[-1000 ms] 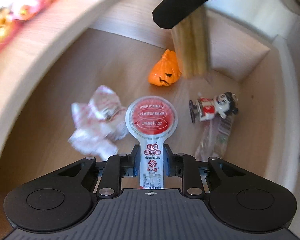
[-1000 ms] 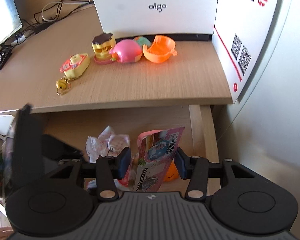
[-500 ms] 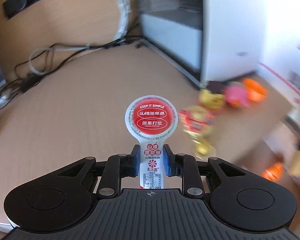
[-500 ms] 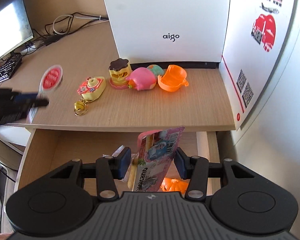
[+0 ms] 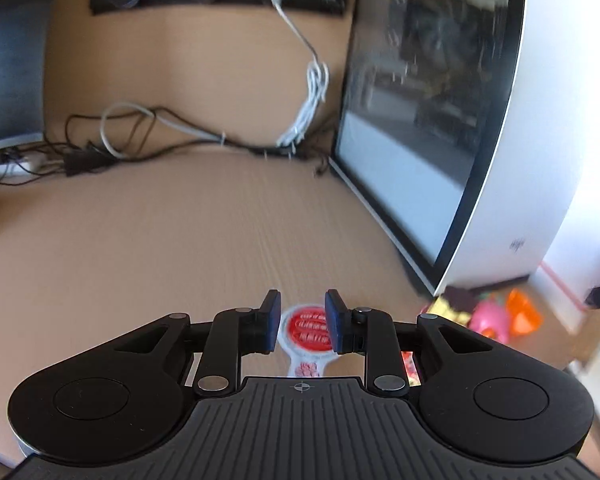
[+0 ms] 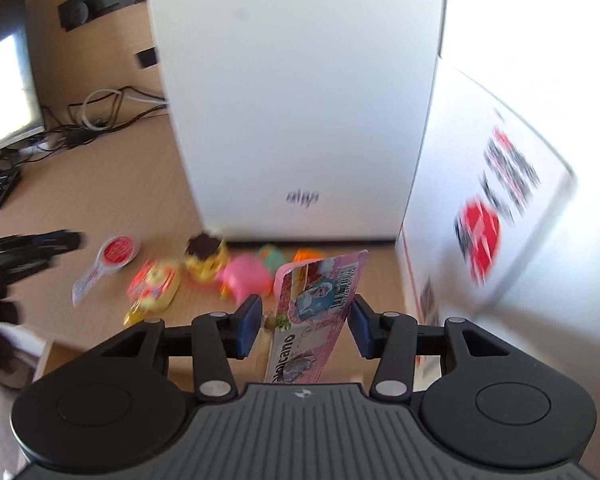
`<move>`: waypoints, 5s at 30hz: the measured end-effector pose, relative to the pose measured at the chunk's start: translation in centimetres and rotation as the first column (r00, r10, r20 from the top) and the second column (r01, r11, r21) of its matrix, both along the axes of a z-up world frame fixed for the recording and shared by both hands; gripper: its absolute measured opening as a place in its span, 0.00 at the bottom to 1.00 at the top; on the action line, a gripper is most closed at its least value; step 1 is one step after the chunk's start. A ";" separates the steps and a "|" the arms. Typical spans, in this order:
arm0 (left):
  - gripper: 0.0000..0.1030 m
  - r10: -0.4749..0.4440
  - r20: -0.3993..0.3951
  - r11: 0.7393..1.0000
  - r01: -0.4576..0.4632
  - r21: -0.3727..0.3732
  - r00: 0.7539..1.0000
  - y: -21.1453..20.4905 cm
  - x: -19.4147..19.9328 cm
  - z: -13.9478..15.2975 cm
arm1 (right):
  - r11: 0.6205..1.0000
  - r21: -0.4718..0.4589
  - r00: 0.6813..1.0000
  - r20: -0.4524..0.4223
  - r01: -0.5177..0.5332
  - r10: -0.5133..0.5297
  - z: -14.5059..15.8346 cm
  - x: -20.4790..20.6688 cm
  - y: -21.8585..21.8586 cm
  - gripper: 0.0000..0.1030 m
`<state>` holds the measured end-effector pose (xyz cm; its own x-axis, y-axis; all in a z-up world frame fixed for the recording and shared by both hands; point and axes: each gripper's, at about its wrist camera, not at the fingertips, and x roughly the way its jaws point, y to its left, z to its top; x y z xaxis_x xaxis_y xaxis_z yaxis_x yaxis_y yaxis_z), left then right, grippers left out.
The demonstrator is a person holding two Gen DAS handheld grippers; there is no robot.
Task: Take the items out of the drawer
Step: 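Carry the tag to the desk with the left tool while the right tool carries the packet, then set the tag on the desk with the left tool while the right tool sets down the packet, then reach the right tool toward the orange pumpkin while the left tool grasps the white candy, then grasp the orange pumpkin with the right tool while the left tool lifts the white candy, then place the white candy on the desk with the left tool while the right tool releases the pumpkin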
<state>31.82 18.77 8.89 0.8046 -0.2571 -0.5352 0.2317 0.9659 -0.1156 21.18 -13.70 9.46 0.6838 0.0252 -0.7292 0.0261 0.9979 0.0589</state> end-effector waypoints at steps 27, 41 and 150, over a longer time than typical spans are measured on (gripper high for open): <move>0.26 -0.340 -0.418 0.924 0.383 0.021 0.843 -6.1 -10.6 -8.0 | 0.996 -0.026 0.990 0.115 0.086 -0.082 -5.0 -5.8 1.3 0.49; 0.27 -0.712 -0.542 0.523 0.852 0.015 0.447 -16.4 -12.4 -11.9 | 0.998 0.059 0.997 -0.073 0.011 -0.007 -6.0 -10.0 -0.2 0.49; 0.17 -0.014 -0.310 0.995 -0.017 -0.099 0.951 6.1 -11.5 -2.7 | 0.903 0.101 0.907 0.103 -0.417 0.407 -0.7 5.3 12.8 0.16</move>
